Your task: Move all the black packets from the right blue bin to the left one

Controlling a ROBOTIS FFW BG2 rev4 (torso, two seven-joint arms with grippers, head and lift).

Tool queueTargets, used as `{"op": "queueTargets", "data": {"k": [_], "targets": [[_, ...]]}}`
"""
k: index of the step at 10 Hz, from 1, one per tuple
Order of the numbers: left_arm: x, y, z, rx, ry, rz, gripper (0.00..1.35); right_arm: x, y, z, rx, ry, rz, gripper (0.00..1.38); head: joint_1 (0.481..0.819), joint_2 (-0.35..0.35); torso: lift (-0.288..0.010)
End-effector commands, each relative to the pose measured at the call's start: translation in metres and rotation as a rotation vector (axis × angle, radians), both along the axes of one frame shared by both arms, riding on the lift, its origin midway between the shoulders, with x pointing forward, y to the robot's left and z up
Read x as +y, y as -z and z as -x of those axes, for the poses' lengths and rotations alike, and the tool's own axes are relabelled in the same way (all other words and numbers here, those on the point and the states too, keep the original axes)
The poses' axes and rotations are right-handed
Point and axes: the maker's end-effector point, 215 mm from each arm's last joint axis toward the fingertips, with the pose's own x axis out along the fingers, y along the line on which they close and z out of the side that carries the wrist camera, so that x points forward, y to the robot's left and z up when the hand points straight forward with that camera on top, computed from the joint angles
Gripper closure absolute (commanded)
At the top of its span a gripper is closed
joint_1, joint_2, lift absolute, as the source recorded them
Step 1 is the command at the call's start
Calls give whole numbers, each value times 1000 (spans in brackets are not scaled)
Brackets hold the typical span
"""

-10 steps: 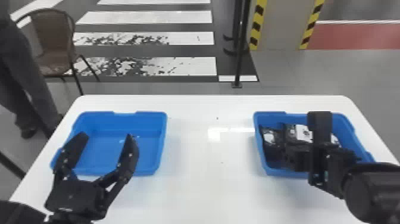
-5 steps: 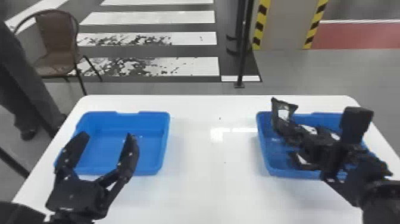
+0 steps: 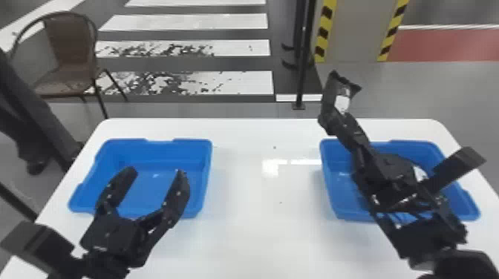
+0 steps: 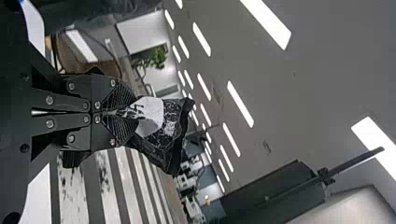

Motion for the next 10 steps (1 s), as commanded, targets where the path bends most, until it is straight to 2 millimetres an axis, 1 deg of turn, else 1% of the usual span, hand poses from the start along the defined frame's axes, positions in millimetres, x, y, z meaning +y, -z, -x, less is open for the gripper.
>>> {"op": "queueTargets", "data": {"k": [1,2,3,4,5,6,7,8,10], "targets": [[4,15,-12,73,39,9,151,76,4,29,11,-146,-60,1182,695,88,-140],[5,7,-14,61,44,50,151,114,10,45,25,-229,-57,1181,695,120,-140],[14,-10,-14,37,27,51,151,138,13,58,30,-282,-48,1181,695,191,-140],[21,-28,-15,12,17,55,151,149,19,66,45,-308,-48,1181,695,248,-140],[20,-46,-16,-8,30,98,151,163,25,74,64,-342,-56,1181,695,288,-140],[12,-60,-17,-6,59,113,151,181,28,83,71,-387,-53,1181,695,303,-140],[-4,-66,-16,14,109,135,151,202,25,92,67,-435,-50,1181,695,327,-140],[-22,-65,-16,38,160,165,151,217,29,101,80,-472,-49,1181,695,343,-140],[-47,-58,-15,74,228,182,153,226,34,108,97,-496,-53,1181,695,349,-140]]}}
